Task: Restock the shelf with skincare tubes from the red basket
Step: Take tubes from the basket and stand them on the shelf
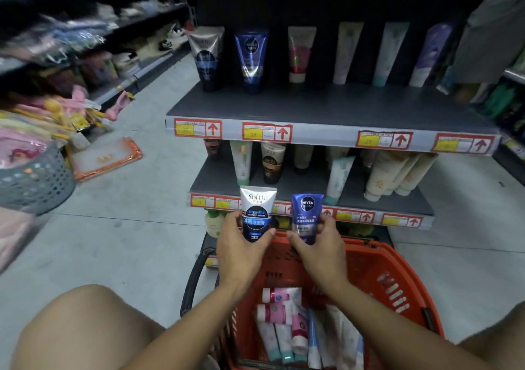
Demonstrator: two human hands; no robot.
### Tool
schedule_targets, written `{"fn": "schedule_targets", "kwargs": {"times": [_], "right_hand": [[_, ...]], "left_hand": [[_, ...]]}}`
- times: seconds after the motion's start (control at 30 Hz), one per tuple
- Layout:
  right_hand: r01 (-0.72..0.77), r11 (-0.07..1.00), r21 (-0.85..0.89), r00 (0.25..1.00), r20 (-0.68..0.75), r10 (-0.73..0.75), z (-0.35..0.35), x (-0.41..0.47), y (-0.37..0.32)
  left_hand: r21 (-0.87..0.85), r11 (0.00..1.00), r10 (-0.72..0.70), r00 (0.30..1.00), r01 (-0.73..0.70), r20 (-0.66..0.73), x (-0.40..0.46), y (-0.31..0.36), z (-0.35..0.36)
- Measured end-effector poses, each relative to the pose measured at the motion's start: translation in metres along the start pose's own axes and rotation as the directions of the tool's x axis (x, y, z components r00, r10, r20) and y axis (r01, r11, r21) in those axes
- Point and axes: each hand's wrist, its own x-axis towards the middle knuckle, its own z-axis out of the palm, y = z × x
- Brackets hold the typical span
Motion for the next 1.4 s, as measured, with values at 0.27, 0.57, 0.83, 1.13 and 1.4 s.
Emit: {"fn": "schedule_targets", "kwargs": {"times": [0.27, 0.57, 0.83, 1.13, 1.4], "right_hand": [[0.17, 0.985, 0.031, 0.984, -0.05, -0.169, -0.001, 0.032, -0.074], [0.297, 0.953, 0.065, 0.935, -0.22, -0.277, -0.011, 0.077, -0.155], [0.339, 0.94, -0.015, 0.898, -0.294, -0.329, -0.023, 0.139, -0.205], [0.286, 0.953, -0.098, 0.906, -0.297, -0.302, -0.013, 0.181, -0.212], [0.287, 0.948, -0.137, 0.91, -0.271, -0.314, -0.005, 0.188, -0.207]], "left_hand": [[-0.103, 0.988, 0.11, 0.991, -0.117, -0.074, 0.049, 0.041, -0.026], [-0.137, 0.951, 0.252, 0.952, -0.277, -0.174, 0.11, 0.098, -0.052], [-0.047, 0.933, 0.346, 0.925, -0.357, -0.159, 0.17, 0.143, -0.057], [0.077, 0.937, 0.349, 0.917, -0.341, -0.192, 0.222, 0.158, -0.039], [0.091, 0.961, 0.274, 0.945, -0.262, -0.177, 0.229, 0.152, -0.032]]}}
